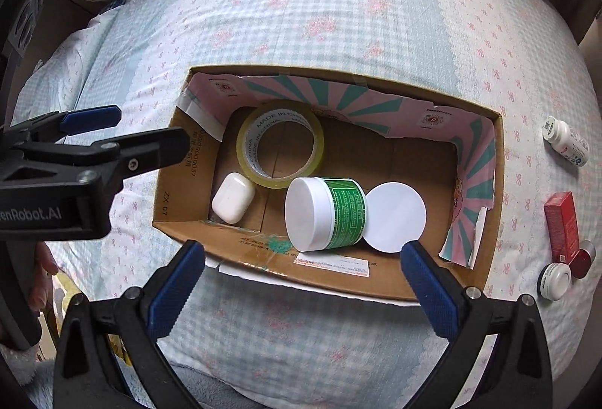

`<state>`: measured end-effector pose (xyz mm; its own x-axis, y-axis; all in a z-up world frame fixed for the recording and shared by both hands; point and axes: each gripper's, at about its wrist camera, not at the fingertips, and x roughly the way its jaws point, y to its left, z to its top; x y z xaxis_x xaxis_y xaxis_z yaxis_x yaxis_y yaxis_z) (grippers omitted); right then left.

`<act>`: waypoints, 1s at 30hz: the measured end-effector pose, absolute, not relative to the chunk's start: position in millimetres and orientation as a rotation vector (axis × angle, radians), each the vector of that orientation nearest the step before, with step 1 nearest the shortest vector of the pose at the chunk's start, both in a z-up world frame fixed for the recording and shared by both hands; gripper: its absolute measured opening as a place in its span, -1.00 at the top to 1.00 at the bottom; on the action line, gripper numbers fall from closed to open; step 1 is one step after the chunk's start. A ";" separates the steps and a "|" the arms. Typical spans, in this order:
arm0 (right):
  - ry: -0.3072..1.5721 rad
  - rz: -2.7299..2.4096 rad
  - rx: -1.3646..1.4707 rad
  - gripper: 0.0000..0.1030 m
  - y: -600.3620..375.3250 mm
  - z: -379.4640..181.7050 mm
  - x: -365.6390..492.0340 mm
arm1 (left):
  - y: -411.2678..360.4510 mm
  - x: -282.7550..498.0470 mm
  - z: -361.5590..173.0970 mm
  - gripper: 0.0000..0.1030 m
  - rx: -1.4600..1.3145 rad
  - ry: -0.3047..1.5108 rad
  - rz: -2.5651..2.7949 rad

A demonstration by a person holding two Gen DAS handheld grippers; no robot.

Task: Organize rigid objects
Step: 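Lower both items into the box and open both tools, then move both tools back toward the remaining items beside the box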

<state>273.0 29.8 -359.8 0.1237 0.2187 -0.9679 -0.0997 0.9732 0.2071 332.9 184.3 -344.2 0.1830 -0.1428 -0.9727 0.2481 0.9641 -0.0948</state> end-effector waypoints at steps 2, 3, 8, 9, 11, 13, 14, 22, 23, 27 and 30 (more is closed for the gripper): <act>1.403 0.227 0.095 -1.00 29.7 -347.9 264.3 | 189.9 323.3 -332.6 -1.00 0.099 1.337 -0.241; 1.389 0.220 0.093 -1.00 30.8 -342.4 260.8 | 193.1 318.1 -326.3 -1.00 0.089 1.325 -0.238; 1.336 0.189 0.115 -1.00 31.9 -317.5 234.5 | 205.3 285.1 -295.7 -1.00 0.072 1.268 -0.213; 1.327 0.183 0.117 -1.00 31.7 -312.5 230.1 | 207.4 277.9 -289.9 -0.99 0.069 1.256 -0.209; 1.309 0.176 0.118 -1.00 32.6 -302.5 218.1 | 211.1 263.1 -279.8 -1.00 0.054 1.237 -0.216; 1.291 0.156 0.114 -1.00 33.4 -292.6 206.3 | 214.0 249.2 -271.8 -1.00 0.044 1.222 -0.224; 1.282 0.147 0.117 -1.00 31.4 -287.1 200.8 | 213.8 243.8 -268.3 -1.00 0.037 1.216 -0.230; 1.222 0.015 0.137 -1.00 -5.8 -242.3 148.4 | 193.4 209.4 -245.4 -1.00 0.024 1.156 -0.295; 1.215 -0.009 0.146 -1.00 -13.7 -238.5 142.4 | 188.5 206.4 -243.4 -1.00 0.026 1.151 -0.302; 1.170 -0.095 0.175 -1.00 -47.0 -221.8 116.3 | 164.6 196.1 -237.8 -1.00 0.013 1.145 -0.335; 1.145 -0.148 0.199 -1.00 -76.2 -214.1 98.5 | 141.3 192.3 -237.0 -1.00 0.023 1.153 -0.351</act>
